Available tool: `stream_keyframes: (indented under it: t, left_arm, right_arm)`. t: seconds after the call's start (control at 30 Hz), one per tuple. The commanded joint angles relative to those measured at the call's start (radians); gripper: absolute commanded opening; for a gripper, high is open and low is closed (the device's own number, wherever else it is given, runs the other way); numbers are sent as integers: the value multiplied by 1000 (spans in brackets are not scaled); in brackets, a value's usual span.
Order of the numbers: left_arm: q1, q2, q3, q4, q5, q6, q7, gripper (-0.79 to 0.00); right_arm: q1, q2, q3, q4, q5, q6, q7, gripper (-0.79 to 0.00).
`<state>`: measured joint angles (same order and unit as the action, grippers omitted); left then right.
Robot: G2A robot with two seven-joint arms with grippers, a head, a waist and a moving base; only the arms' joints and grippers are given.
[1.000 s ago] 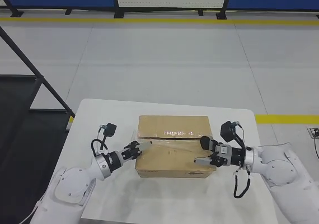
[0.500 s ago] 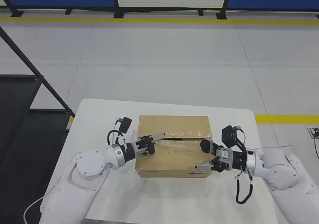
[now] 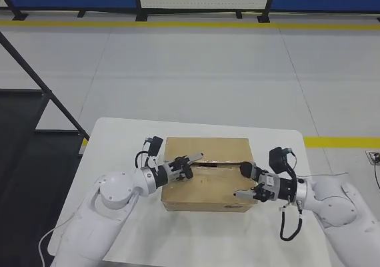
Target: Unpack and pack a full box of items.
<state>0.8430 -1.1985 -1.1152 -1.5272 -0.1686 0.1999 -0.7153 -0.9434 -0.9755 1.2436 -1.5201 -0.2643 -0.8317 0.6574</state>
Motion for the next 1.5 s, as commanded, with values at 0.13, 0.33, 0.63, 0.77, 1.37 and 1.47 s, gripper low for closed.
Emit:
stream_keyframes:
  t: [0.13,0.33,0.63,0.77,1.37,1.47]
  left_arm:
    - [68,18,-78,-111,-26,-26,-45,0]
    - [155,41,-188,-203,-9,-61,-56,0]
    - [265,65,-332,-232,-6,-134,-51,0]
    - [281,69,-355,-217,-32,-148,-53,0]
    - [311,77,-350,-219,-10,-177,-22,0]
    - [315,78,-347,-222,-6,-177,-13,0]
  right_arm:
    - [-43,2,49,-23,-35,60,-116,0]
    - [-61,8,53,-78,-104,120,-66,0]
    - [-111,14,87,-112,-66,135,-85,0]
    - [-121,12,78,-106,-53,126,-97,0]
    - [-209,2,59,-241,-788,215,-411,0]
    - [-227,3,46,-278,-949,254,-453,-299]
